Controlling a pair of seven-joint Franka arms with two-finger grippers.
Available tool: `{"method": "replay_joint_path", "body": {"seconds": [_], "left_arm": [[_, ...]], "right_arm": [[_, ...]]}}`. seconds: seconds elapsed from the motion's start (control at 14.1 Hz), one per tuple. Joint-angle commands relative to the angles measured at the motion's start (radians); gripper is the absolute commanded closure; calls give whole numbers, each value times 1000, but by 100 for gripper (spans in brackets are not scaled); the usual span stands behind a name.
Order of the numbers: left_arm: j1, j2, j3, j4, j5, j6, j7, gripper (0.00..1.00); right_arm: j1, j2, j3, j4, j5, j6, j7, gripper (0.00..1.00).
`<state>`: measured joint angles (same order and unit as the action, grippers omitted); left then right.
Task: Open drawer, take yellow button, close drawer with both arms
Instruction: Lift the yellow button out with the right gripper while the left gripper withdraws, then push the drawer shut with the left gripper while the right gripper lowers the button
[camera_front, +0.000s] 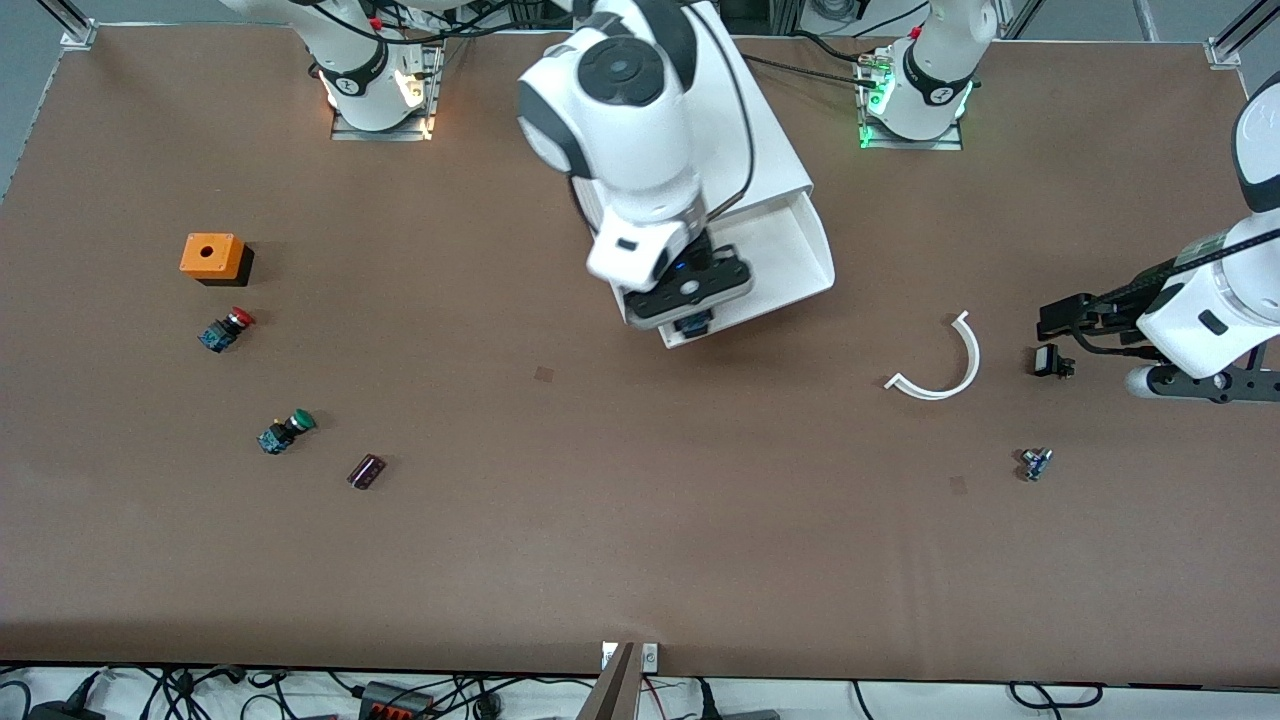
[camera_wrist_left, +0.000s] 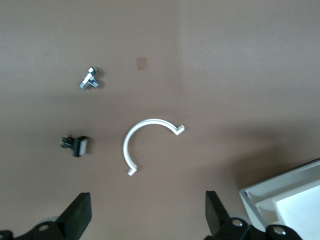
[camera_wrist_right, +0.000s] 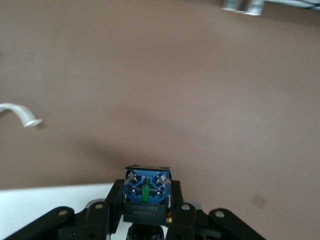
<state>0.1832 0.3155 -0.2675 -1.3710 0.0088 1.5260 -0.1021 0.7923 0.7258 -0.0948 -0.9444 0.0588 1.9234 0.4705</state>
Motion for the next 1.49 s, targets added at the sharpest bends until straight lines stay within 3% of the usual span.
{"method": "replay_joint_path", "body": {"seconds": [0.0,0.28,0.57,0.78,1.0,1.42], "left_arm": [[-14,55,-13,-20,-79,61,-117,0],[-129,71,-18,-123,-89,251,-310,0],[-238,76,-29,-206,-87,402,-493,0],[-292,74,-29,-298,-84,515,-579,0],[-346,70,-30,-338,-84,531,-631,0],[-340,43,-134,-414,-90,533,-675,0]], "right_arm": [[-117,-3,0,-5,1,-55,-6,100],[-302,-3,10,-71,31,-184,-153,100],[-403,-20,10,-221,39,-225,-234,100],[-426,-45,10,-367,39,-155,-266,100],[-449,-77,9,-514,39,-35,-422,100],[-464,-177,9,-809,39,237,-570,100]]}}
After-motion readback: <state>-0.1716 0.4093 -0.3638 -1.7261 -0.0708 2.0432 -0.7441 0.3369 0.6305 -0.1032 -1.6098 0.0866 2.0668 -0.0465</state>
